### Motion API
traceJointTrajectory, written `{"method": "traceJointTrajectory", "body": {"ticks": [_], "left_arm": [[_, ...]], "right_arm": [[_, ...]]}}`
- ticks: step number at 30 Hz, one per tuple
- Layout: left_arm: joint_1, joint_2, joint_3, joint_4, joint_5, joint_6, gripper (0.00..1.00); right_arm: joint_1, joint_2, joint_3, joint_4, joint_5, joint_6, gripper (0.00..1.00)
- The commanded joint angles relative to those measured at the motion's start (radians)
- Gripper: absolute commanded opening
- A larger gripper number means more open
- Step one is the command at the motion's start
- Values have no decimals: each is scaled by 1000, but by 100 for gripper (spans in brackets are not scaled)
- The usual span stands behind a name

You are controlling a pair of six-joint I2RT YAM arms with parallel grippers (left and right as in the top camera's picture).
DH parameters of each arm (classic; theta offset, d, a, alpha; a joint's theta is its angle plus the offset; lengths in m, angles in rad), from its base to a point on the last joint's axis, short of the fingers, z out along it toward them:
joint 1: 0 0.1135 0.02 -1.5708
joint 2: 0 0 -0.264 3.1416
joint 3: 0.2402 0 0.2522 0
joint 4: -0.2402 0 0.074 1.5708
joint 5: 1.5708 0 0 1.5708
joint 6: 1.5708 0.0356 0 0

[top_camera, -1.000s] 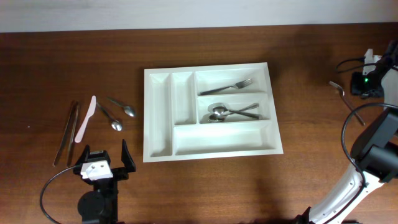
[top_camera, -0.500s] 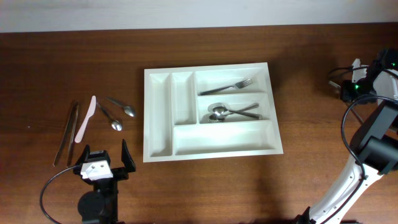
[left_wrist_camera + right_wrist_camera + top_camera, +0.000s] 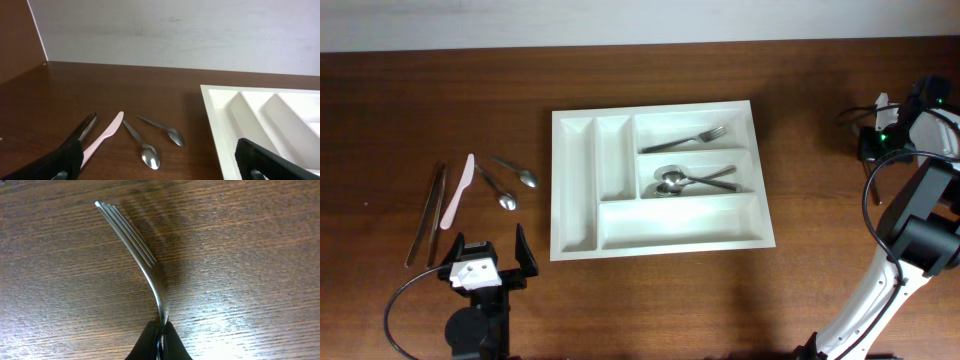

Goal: Pack container
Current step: 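Return the right gripper to the remaining fork and grasp it, then place the second fork in the top compartment and withdraw right gripper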

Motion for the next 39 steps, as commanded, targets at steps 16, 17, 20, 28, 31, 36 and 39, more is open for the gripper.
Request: {"method": "traceJointTrajectory", "body": {"ticks": [16,17,20,28,31,36,39], "left_arm": [[5,-9,-6,4,11,12,99],[5,-9,-6,4,11,12,99],[5,-9,-6,4,11,12,99],[5,-9,-6,4,11,12,99],[5,-9,-6,4,11,12,99],[5,-9,-6,4,11,12,99],[5,-9,-6,4,11,12,99]], "right_arm": [[196,-203,220,-124,-270,-126,4],[216,-208,232,-130,-294,-150,4],[273,-213,250,-146,-387,-244,4],[448,-214,253,-251,-524,-624,4],[539,-214,253,-295,-430,-744,4],[649,-208,253,-310,-267,-823,4],[703,-195,252,-299,-190,-855,4]]}}
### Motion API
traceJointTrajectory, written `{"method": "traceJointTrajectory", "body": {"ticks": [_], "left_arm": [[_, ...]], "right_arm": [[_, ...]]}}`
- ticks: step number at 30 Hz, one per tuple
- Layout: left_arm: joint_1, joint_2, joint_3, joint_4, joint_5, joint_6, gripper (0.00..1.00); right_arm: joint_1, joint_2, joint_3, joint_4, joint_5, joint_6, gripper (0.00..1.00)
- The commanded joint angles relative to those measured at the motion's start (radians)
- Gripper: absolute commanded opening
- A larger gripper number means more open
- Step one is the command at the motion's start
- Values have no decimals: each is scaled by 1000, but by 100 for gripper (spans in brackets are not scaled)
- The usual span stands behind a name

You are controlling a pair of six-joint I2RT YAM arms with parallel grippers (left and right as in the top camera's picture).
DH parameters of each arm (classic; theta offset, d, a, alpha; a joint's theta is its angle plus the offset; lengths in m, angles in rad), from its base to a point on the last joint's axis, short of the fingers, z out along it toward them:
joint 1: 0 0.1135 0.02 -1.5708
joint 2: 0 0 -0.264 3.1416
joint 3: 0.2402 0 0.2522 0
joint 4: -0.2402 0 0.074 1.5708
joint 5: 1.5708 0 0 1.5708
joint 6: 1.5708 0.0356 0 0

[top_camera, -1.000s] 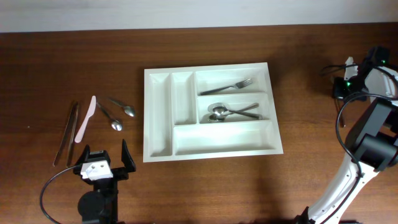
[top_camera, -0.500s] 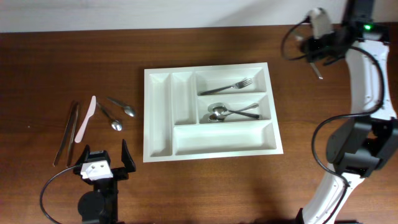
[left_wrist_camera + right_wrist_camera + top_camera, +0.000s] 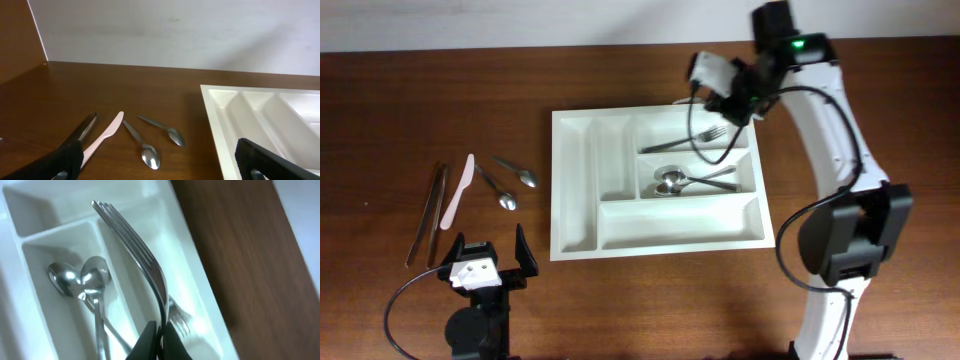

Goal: Pack container
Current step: 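Place the second fork in the top compartment and withdraw right gripper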

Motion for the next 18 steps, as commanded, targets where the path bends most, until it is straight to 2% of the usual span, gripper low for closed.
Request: {"method": "traceJointTrajectory", "body": {"ticks": [1,9,18], "left_arm": [[5,-9,-6,4,11,12,99],[5,-9,-6,4,11,12,99],[5,-9,-6,4,11,12,99]], "right_arm": [[64,12,6,15,138,-93,4],[108,76,6,56,156,-84,4],[85,180,5,144,155,51,4]]}}
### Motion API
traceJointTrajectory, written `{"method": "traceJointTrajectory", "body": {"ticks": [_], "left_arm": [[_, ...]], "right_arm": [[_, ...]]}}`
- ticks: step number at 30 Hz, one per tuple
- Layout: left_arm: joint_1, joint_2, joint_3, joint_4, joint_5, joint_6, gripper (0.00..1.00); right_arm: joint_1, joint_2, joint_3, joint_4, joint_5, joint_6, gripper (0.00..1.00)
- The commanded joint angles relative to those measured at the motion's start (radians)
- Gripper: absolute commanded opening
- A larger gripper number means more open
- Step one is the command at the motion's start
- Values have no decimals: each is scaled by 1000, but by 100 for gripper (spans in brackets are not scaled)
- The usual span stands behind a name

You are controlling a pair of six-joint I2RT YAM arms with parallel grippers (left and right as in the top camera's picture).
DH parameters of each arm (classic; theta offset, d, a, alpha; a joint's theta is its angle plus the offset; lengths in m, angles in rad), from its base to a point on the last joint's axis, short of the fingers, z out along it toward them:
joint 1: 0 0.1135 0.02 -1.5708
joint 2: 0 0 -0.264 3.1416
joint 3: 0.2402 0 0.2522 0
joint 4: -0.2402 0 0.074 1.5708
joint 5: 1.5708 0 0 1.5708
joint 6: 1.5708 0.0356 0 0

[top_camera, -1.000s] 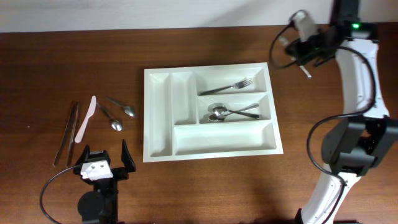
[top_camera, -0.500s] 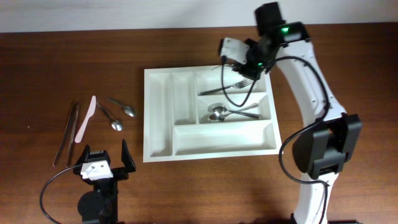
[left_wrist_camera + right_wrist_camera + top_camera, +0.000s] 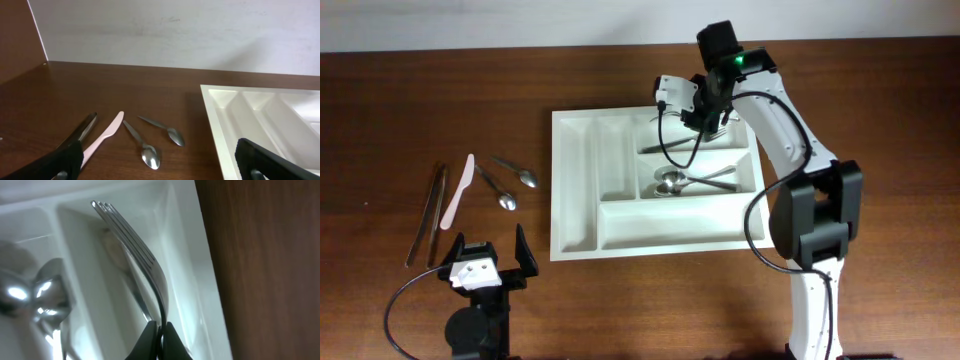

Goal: Pack container
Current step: 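Place the second fork in the top compartment and withdraw right gripper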

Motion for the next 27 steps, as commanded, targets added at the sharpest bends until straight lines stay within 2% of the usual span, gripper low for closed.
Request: {"method": "traceJointTrajectory", "body": {"ticks": [1,10,12,14,17,22,24,27], "left_arm": [[5,-9,-6,4,11,12,99],[5,-9,-6,4,11,12,99],[5,-9,-6,4,11,12,99],[5,-9,-6,4,11,12,99],[5,-9,-6,4,11,12,99],[5,-9,-6,4,11,12,99],[5,-9,-6,4,11,12,99],[5,-9,-6,4,11,12,99]], "right_arm": [[-10,43,0,21,2,55,4],[-10,109,0,14,1,85,4],[-10,109,0,14,1,85,20],[-10,108,0,13,1,85,53],[-10,106,0,6,1,96,63],[-11,72,48,12,2,152,64],[-16,54,108,12,10,234,66],[-32,33,217,11,108,462,72]]}}
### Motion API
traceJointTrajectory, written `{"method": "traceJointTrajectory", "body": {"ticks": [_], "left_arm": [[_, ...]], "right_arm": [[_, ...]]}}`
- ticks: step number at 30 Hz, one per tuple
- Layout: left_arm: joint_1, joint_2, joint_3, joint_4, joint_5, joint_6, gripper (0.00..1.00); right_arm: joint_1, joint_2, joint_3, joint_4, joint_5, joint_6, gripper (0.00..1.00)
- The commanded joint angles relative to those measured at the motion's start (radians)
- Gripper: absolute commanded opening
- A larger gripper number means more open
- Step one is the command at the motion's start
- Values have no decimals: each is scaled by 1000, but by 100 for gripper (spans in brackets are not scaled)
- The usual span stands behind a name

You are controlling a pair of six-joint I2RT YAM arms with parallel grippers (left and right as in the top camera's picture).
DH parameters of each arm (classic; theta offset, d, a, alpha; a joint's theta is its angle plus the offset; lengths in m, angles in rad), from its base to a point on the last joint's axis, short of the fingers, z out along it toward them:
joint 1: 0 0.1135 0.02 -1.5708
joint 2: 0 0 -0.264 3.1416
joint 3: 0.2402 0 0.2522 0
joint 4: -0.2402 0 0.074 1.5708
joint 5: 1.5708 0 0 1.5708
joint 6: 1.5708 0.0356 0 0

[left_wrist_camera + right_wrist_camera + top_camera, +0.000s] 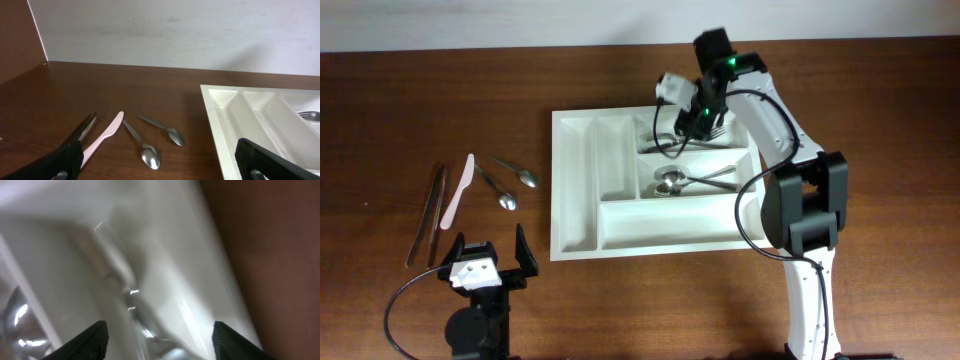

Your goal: Pack container

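Observation:
The white cutlery tray (575,180) lies mid-table. My right gripper (688,118) hovers open over its top right compartment, where the forks (718,137) lie. In the right wrist view the fingers (95,336) stand wide apart around my right gripper's gap (159,332), nothing between them, and a blurred fork (125,292) lies below in the tray. Spoons (685,181) fill the middle compartment. My left gripper (488,262) rests open at the front left; in its own view the left gripper (160,160) faces two loose spoons (150,156) and a pink knife (102,136).
Left of the tray lie the pink knife (457,192), two loose spoons (508,200) and a pair of dark sticks (428,212). The tray's left compartments and long front compartment (680,222) hold nothing. A pale wall (175,30) backs the table.
My right gripper was shut on a fork over the tray's top right compartment; now it is open and the fork lies in that compartment. The left arm has not moved.
My right gripper was shut on a fork at the table's far right. Then it held the fork above the tray's right side, then low in the top right compartment. Now the fork lies there beside the other one. The left arm stayed still throughout.

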Motion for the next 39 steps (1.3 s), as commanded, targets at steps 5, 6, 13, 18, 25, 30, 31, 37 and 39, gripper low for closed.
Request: {"method": "traceJointTrajectory", "body": {"ticks": [5,6,13,18,25,30,31,37,39], "left_arm": [[5,-9,-6,4,11,12,99],[5,-9,-6,4,11,12,99],[5,-9,-6,4,11,12,99],[5,-9,-6,4,11,12,99],[5,-9,-6,4,11,12,99],[5,-9,-6,4,11,12,99],[5,-9,-6,4,11,12,99],[5,-9,-6,19,-28,12,99],[5,-9,-6,22,-11,11,99]], "right_arm": [[-88,-82,289,-112,308,635,79],[-108,-82,311,-136,322,678,87],[-245,-82,351,-219,314,796,99],[-297,-82,351,-232,315,795,99],[-314,-82,350,-233,314,795,99],[-314,-82,350,-232,315,795,99],[-314,-82,350,-232,315,795,99],[-314,-82,350,-233,315,795,99],[-314,-82,350,-232,315,795,99]]}}
